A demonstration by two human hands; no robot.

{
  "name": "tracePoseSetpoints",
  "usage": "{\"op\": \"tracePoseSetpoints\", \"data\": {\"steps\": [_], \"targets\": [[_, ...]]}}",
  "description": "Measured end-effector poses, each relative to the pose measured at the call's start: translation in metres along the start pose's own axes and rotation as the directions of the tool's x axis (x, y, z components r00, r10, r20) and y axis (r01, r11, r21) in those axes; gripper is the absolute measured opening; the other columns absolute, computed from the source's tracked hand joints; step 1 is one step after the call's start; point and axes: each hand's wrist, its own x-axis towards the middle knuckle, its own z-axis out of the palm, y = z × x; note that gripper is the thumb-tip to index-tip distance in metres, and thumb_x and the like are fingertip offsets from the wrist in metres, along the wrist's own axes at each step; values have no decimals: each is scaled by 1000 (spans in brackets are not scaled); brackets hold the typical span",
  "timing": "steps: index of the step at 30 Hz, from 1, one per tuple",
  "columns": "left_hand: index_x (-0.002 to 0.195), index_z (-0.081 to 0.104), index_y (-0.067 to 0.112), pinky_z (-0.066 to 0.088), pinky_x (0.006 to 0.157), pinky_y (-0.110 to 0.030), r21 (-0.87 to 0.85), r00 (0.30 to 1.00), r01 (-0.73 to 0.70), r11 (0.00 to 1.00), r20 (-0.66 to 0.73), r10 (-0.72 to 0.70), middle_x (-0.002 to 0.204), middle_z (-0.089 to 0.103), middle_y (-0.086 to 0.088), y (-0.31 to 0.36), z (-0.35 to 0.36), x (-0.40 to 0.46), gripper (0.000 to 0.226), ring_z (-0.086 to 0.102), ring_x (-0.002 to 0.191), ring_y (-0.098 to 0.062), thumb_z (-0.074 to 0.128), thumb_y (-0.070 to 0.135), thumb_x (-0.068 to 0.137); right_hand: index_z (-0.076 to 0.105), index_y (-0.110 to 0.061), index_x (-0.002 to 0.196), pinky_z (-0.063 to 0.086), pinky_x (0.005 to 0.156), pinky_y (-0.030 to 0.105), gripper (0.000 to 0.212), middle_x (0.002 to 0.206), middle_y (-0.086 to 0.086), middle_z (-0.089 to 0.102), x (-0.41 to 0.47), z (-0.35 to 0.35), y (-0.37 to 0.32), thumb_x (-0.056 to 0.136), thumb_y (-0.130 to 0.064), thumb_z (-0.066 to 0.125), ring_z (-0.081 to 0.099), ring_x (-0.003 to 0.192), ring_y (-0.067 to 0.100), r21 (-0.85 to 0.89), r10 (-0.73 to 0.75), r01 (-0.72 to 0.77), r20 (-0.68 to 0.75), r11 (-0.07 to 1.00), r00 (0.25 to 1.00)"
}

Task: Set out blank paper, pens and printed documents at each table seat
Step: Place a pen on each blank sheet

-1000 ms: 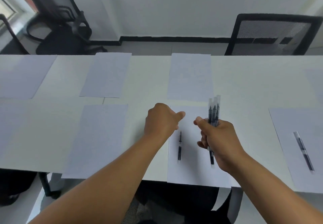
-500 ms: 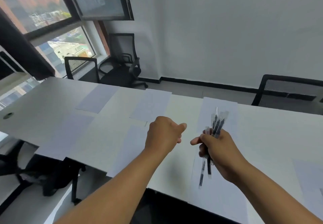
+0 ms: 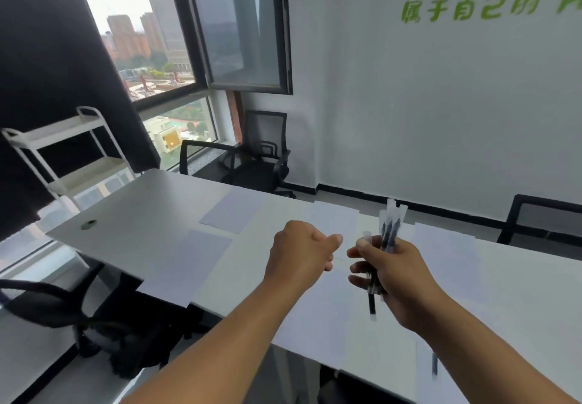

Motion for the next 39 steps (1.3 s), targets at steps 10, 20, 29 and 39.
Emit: {"op": "tracePoseSetpoints", "data": {"steps": [10, 20, 29, 39], "targets": [[73, 77, 21, 65, 79, -32, 3, 999, -37, 999, 14, 37, 70, 78, 9, -73, -121, 1, 42, 77, 65, -6, 72, 51, 102, 82, -13, 102, 60, 70, 31, 17, 90, 9, 79, -26, 138, 9, 102, -29, 77, 73, 74, 19, -1, -30, 30, 13, 1000, 999], [73, 77, 20, 67, 83, -37, -45, 998, 7, 999, 55, -5, 68, 78, 10, -109, -136, 30, 41, 76, 63, -1, 71, 47, 103, 83, -11, 103, 62, 76, 31, 7, 87, 12, 80, -2, 167, 23, 101, -11, 76, 76, 81, 26, -60, 22, -21, 13, 998, 1000], [71, 78, 22, 67, 87, -41, -43, 986, 34, 998, 164, -27, 67, 78, 13, -110, -85, 88, 40, 77, 66, -3, 71, 44, 104, 82, -13, 108, 68, 77, 34, 10, 90, 9, 82, 52, 146, 49, 102, -18, 77, 82, 88, 27, 29, 109, -109, -20, 994, 994], [75, 80, 22, 66, 86, -38, -68, 965, 41, 997, 263, -22, 70, 78, 13, -96, -14, 159, 34, 76, 70, -2, 72, 40, 103, 83, -10, 101, 63, 69, 27, 8, 80, 7, 77, 118, 94, 69, 98, -17, 80, 73, 70, 18, 56, 162, -156, -132, 986, 978]]}}
